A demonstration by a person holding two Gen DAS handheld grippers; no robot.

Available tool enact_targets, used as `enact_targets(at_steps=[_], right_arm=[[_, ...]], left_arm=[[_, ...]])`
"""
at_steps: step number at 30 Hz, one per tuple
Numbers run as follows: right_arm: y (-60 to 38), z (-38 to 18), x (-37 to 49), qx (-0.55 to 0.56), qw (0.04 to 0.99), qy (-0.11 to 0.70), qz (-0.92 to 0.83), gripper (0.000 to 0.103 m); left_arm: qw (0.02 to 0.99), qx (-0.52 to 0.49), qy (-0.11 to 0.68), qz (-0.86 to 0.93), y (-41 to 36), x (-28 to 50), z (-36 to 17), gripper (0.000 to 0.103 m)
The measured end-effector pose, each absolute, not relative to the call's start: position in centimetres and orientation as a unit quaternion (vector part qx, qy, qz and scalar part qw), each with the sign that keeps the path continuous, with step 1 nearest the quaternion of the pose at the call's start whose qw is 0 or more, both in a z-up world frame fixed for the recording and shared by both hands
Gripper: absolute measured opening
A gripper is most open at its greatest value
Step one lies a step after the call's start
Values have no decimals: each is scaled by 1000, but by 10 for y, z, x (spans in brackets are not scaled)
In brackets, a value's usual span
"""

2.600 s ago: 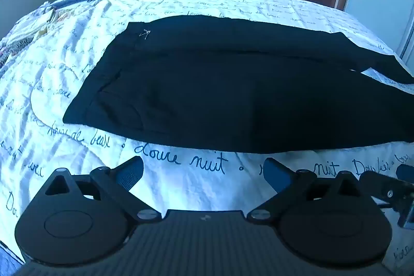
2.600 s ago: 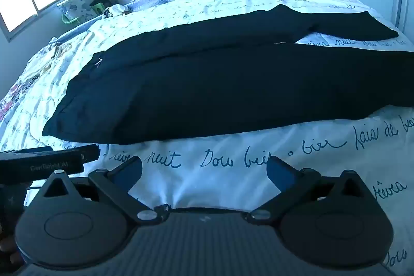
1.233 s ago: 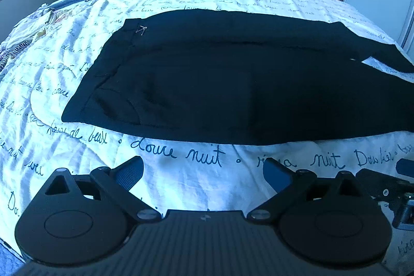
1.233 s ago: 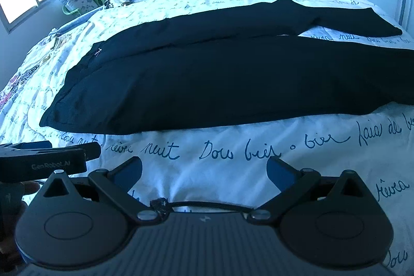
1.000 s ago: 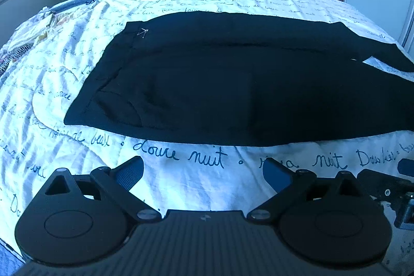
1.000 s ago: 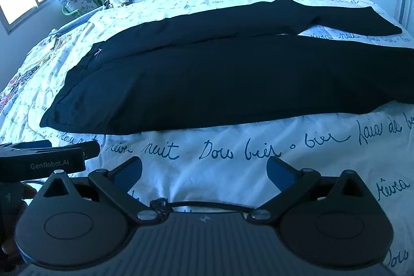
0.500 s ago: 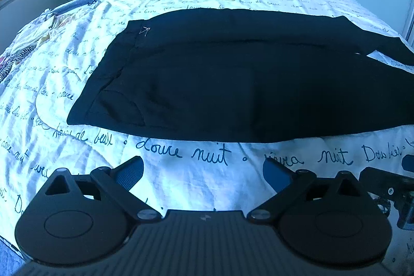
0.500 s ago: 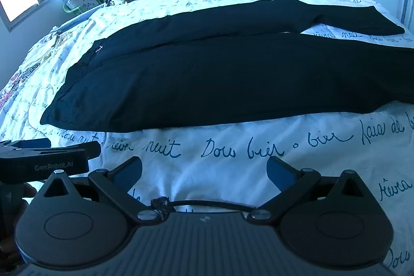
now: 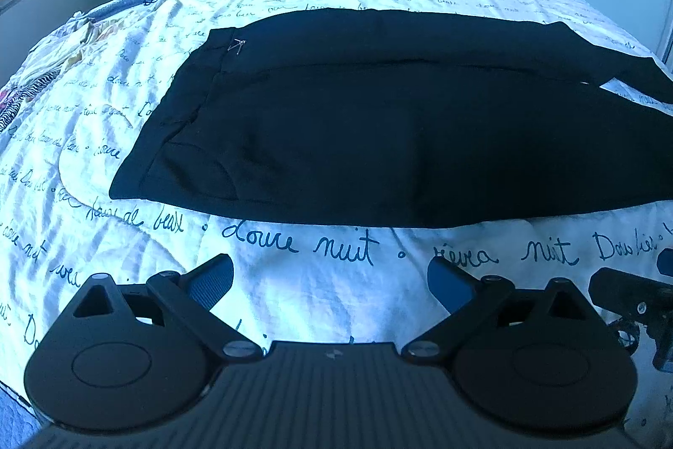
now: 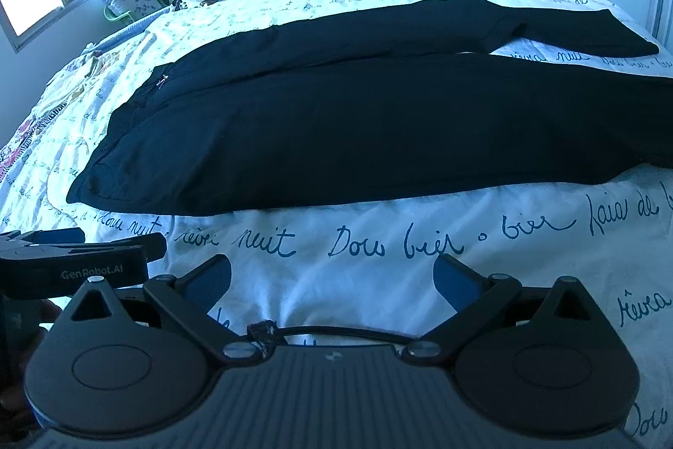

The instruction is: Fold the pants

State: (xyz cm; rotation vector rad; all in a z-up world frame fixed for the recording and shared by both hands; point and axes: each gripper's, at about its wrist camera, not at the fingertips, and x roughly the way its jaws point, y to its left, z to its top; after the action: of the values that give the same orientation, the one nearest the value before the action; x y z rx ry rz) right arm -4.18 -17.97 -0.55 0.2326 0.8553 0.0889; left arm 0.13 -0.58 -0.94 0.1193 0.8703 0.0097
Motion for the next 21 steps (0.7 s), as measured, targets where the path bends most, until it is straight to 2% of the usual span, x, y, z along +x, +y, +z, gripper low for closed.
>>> enact_targets(at_steps=[7,12,17,21], right_arm=[[-181,-2,-40,109,907,403,46,103],[-183,21,-22,101,925,359,79,103],[-189,46,20,113,938,271,186,103],[-179,53,79,78,915,276,284,103]], left_arm=[[908,56,415,3,-4,3,-7,99],[918,31,396,-6,8,14,6,99],[927,27,375,12,24,39,20,98],[927,2,373,31,47,66,30,98]])
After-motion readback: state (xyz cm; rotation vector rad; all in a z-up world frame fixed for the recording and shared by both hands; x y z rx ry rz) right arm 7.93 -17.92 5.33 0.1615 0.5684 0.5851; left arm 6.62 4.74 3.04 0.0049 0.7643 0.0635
